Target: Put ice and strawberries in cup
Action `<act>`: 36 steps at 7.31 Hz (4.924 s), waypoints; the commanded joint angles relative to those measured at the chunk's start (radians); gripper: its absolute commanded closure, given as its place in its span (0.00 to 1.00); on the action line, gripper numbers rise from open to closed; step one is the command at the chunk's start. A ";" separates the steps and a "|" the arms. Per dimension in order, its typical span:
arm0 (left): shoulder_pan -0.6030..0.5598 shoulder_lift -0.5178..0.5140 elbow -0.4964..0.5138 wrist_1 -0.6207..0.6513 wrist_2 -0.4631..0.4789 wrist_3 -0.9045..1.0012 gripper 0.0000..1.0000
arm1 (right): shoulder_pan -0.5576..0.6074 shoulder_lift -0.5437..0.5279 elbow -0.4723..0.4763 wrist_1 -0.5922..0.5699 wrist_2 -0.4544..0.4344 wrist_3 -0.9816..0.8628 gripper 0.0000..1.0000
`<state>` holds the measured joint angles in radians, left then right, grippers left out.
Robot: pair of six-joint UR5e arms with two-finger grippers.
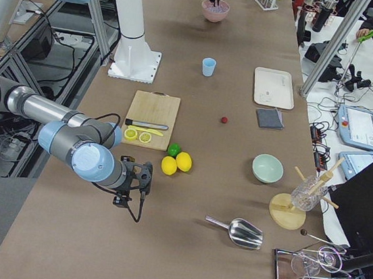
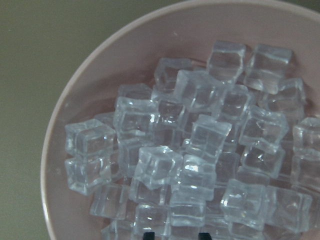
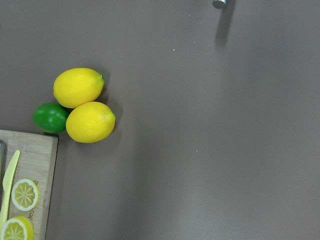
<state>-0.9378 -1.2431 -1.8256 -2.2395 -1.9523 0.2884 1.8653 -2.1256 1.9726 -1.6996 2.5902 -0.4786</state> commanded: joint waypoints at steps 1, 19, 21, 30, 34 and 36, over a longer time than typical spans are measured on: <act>-0.019 0.005 -0.012 0.003 0.000 0.000 1.00 | 0.000 -0.002 0.000 0.000 0.011 0.002 0.00; 0.475 -1.062 0.058 0.703 0.047 -1.077 1.00 | -0.026 0.091 0.012 0.005 -0.091 0.060 0.00; 0.468 -1.066 0.083 0.675 0.049 -1.071 1.00 | -0.064 0.127 0.029 0.005 -0.082 0.139 0.00; 0.412 -1.075 0.148 0.597 0.076 -1.083 0.02 | -0.245 0.248 0.112 0.012 -0.045 0.426 0.00; 0.286 -0.855 0.016 0.595 0.067 -0.946 0.02 | -0.536 0.487 0.124 0.014 -0.106 0.798 0.00; 0.176 -0.747 -0.014 0.597 -0.030 -0.873 0.02 | -0.751 0.669 0.059 0.015 -0.235 1.018 0.00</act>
<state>-0.6922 -2.0535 -1.8252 -1.6438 -1.9166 -0.6348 1.2430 -1.5661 2.0705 -1.6849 2.4183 0.4028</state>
